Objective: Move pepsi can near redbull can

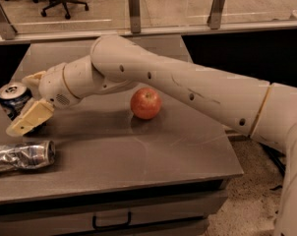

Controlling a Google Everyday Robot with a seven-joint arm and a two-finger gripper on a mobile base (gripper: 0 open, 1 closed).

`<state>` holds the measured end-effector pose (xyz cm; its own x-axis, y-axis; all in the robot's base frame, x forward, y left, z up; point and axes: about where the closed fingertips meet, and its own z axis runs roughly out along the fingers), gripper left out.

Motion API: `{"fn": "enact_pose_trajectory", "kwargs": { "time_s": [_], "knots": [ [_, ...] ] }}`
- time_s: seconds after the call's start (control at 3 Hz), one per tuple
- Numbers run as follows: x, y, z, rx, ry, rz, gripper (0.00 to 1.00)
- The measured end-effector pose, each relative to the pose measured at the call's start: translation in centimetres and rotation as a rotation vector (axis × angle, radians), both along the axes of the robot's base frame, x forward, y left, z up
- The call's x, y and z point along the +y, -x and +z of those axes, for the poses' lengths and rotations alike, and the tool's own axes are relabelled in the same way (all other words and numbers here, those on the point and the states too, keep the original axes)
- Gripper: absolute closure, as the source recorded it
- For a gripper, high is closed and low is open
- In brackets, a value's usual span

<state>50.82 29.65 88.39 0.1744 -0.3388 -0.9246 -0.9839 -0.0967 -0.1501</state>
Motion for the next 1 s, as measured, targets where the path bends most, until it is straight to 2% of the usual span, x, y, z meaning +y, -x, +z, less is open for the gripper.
{"fn": "enact_pose_trajectory", "kwargs": {
  "time_s": [0.33, 0.67, 1.0],
  "knots": [
    [-2.2, -1.6, 1.3, 0.016, 0.002, -0.054, 0.00],
    [-5.7, -4.4, 3.6, 0.001, 0.005, -0.122, 0.00],
    [-9.3, -7.9, 6.4, -0.039, 0.006, -0.197, 0.00]
  ]
}}
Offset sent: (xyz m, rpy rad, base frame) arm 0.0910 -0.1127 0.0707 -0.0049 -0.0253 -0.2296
